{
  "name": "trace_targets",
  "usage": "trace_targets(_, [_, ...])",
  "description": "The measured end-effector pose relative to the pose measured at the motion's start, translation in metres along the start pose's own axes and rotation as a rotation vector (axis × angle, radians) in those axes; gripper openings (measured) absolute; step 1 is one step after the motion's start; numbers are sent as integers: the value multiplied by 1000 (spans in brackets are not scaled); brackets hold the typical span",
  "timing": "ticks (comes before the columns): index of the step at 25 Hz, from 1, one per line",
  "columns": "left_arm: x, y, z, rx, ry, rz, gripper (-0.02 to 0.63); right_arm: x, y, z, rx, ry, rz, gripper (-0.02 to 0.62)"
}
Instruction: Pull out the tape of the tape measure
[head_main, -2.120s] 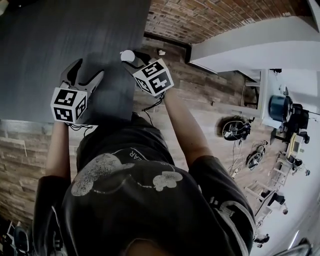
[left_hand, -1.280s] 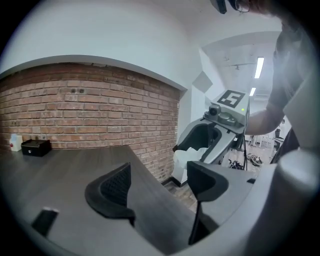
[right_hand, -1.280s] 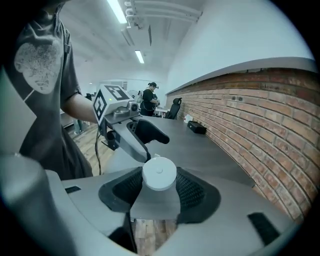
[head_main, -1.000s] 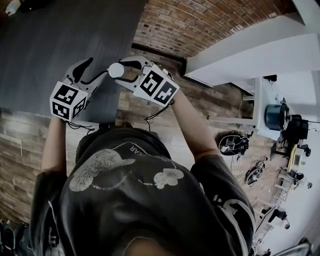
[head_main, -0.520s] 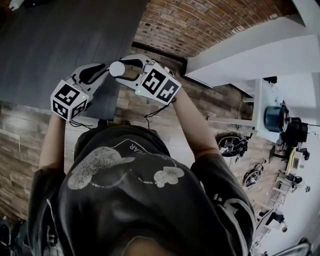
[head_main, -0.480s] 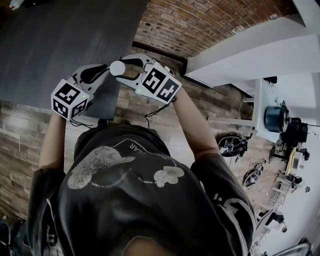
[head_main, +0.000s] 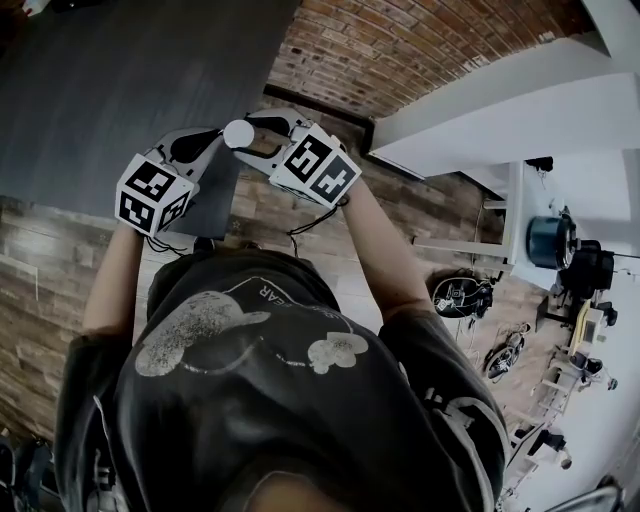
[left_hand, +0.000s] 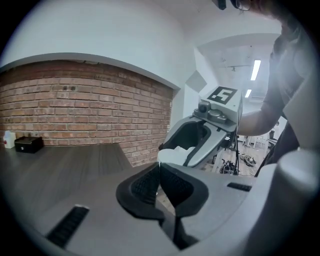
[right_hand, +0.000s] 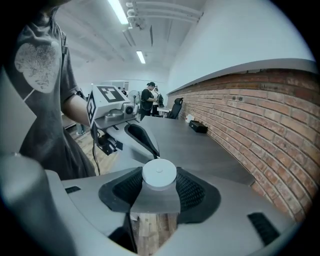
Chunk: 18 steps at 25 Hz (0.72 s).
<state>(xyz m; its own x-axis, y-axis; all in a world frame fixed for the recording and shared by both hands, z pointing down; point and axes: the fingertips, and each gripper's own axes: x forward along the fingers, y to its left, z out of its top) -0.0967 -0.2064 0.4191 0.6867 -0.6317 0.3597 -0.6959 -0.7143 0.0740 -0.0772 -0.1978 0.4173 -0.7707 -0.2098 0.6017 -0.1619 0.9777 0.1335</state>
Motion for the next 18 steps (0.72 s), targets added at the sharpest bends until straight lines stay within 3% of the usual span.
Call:
trace_targets(9, [-4,9,3,24,47,50,11,4,-13,1,58,-20,-47,230])
trace_targets(14, [-20,26,-4,-10,65,96,11,-1,-39,-7,130,-12,-148,229])
trace_targets(18, [-36,40,-8,-31,68,127,11,-8,-49,-12,182,-20,-173,229])
